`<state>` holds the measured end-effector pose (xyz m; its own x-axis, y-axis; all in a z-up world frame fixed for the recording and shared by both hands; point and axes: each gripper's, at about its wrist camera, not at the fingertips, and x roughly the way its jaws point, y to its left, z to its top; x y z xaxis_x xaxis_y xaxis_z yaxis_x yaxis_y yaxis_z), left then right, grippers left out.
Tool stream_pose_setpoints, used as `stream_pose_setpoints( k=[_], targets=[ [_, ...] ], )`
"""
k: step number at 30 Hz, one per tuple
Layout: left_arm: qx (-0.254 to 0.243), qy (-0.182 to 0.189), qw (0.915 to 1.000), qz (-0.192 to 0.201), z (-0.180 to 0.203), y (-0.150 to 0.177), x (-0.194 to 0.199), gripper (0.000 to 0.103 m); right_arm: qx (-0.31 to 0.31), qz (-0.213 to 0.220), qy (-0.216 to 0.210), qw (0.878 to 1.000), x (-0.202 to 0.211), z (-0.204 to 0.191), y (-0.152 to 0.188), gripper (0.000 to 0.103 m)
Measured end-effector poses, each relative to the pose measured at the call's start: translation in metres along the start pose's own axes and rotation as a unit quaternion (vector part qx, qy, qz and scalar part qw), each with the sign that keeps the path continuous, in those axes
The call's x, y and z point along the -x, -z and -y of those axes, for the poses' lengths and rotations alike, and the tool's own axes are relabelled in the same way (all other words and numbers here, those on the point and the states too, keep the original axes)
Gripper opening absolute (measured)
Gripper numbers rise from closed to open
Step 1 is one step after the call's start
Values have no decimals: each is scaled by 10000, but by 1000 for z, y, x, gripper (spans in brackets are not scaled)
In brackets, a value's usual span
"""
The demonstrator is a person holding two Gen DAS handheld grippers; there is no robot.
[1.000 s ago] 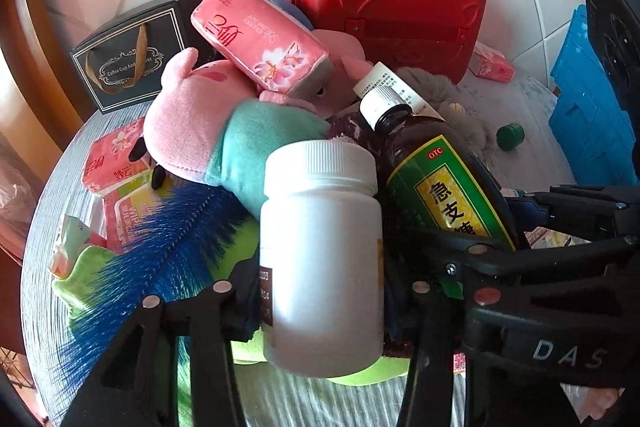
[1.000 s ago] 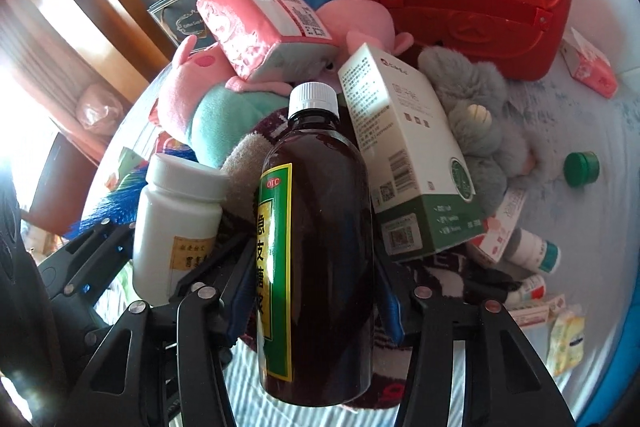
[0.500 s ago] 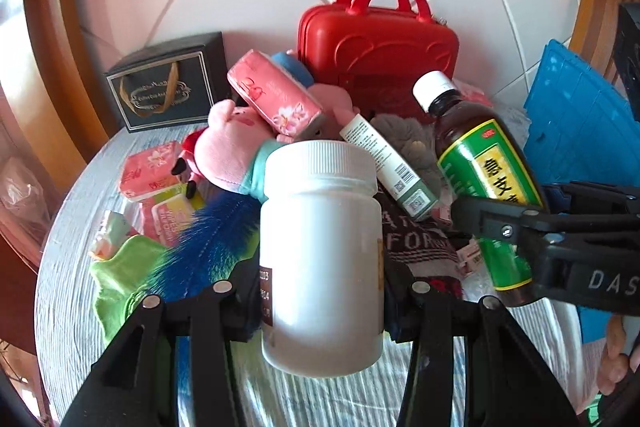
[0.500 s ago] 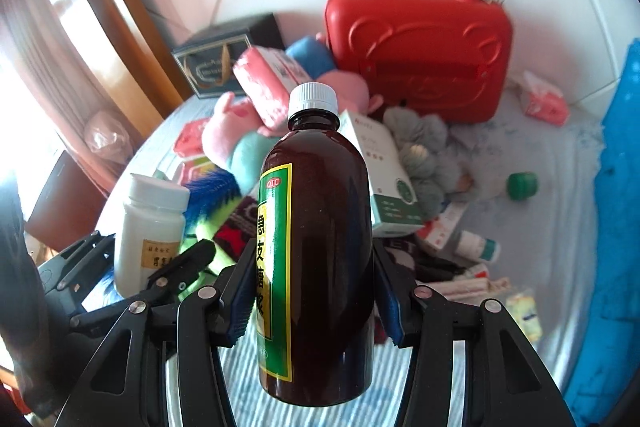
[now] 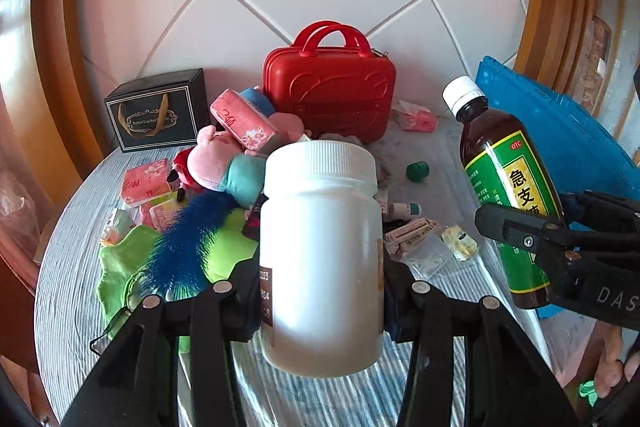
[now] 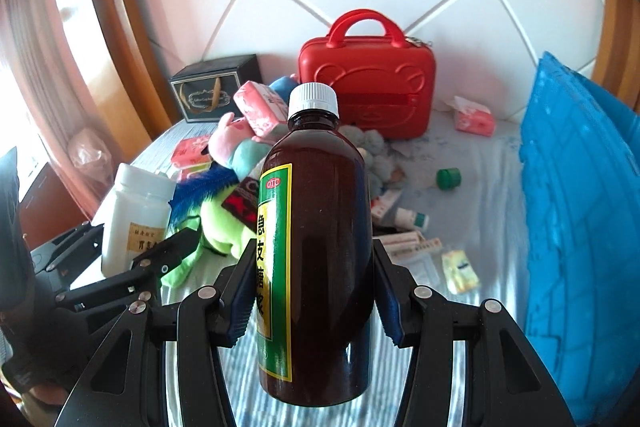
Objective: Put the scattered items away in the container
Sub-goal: 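Lift and carry both bottles over the blue crate with both tools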
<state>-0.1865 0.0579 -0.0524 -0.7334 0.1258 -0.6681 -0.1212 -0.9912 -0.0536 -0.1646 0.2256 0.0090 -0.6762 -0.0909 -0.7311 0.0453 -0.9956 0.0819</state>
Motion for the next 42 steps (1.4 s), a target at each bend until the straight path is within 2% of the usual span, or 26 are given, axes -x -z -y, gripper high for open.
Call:
stream_pose_setpoints(
  k=[9, 16, 21, 28, 34, 42],
  targets=[
    [161, -339, 9990, 244, 69, 19, 38, 45, 293, 287, -226, 9989, 61, 41, 31, 51],
    [350, -599, 9972, 267, 135, 38, 57, 45, 652, 391, -536, 9957, 101, 85, 51, 51],
    [312, -670, 9969, 262, 165, 39, 66, 45, 659, 440, -604, 9950, 125, 109, 62, 51],
    [50, -523, 9976, 458, 184, 29, 75, 45, 377, 729, -461, 9956, 148, 126, 66, 51],
    [-138, -218, 9982, 547, 193, 21, 69, 45, 194, 883, -49, 9959, 157, 137, 65, 51],
    [-469, 85, 9972, 573, 229, 4, 59, 45, -227, 1074, 380, 9932, 169, 175, 61, 51]
  ],
)
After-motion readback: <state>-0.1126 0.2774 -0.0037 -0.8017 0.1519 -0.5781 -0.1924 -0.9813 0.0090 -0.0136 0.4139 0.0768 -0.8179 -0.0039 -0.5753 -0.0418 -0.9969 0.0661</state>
